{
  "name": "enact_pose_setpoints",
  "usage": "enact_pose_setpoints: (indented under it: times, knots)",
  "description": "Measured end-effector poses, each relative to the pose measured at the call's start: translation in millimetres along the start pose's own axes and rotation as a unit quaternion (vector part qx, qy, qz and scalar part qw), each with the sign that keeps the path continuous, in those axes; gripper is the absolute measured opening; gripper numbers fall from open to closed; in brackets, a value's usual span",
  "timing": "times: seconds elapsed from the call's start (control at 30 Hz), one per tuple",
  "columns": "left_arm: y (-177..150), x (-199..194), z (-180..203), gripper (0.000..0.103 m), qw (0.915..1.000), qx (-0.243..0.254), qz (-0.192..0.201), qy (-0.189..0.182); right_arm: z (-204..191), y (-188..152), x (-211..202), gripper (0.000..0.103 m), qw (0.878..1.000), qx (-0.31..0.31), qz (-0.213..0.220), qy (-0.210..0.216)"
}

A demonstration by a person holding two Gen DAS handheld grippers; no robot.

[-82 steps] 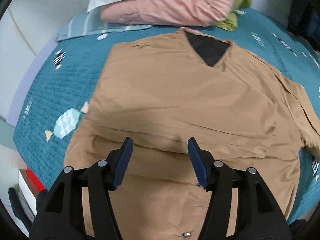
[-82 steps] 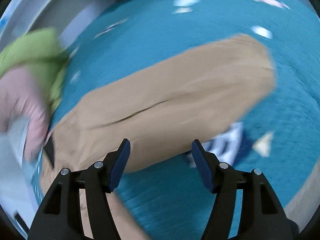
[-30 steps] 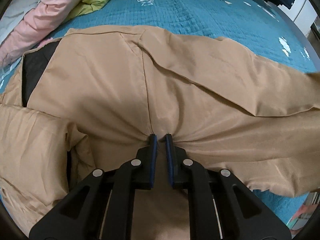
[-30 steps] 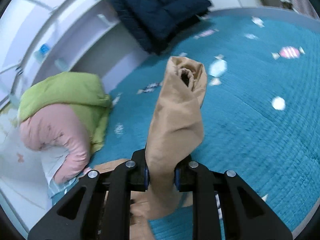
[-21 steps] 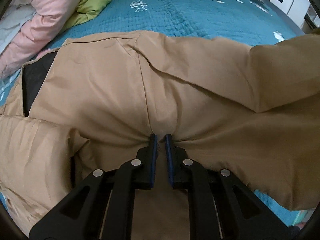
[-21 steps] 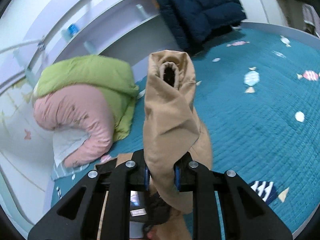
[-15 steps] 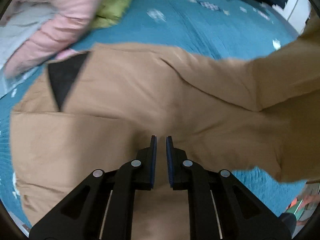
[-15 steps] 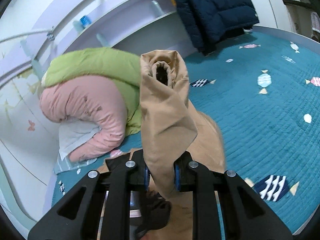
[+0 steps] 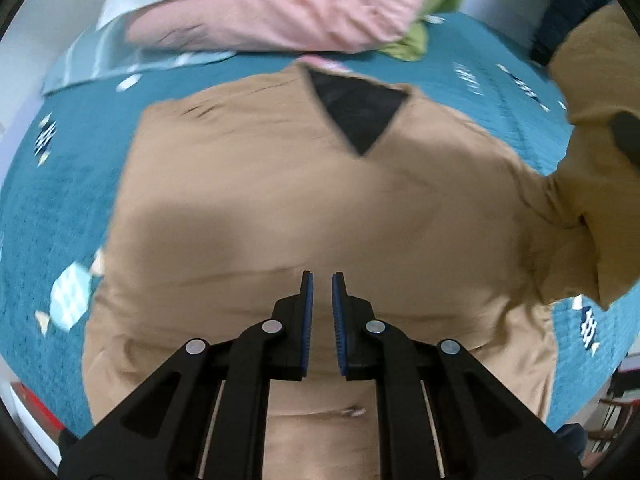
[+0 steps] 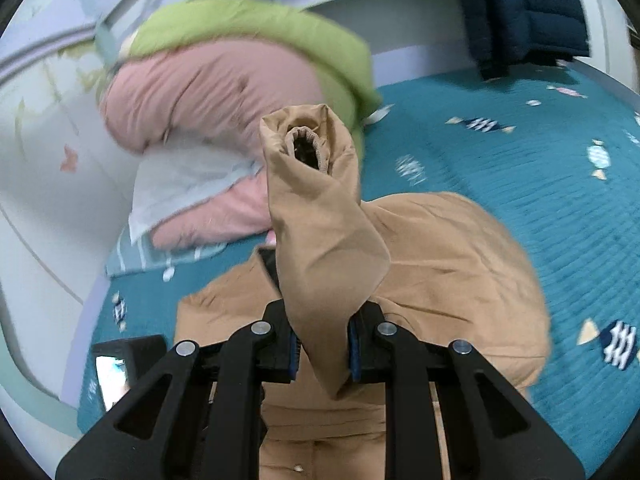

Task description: Fold large clothes

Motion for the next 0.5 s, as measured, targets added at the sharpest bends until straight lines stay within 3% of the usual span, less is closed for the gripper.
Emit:
enact_pose_setpoints:
  times: [0.4,0.5]
  knots:
    - [-23.1,2.7,-114.5,0.012,0.9955,-0.091,-0.008,0.027,-69.7,-58.7,115.0,0.021,0.991,-0.063,-0.12,0.003]
    - [-24.6,1.9,-128.5,0.012,0.9943,-0.105,-0.008,0.015,-71.0,-69.3,134.7,0.046,0.982,-0.048,-0.18,0.039]
Point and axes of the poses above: each gripper's, at about its wrist camera, not at the fingertips, and x roughly the way its jaws point, z to its right, y to its top, the point moved 1 cm from there along x, roughly the way its jaws point, and after that the axes turned 4 degrees about -z, right-handed, at the moved point
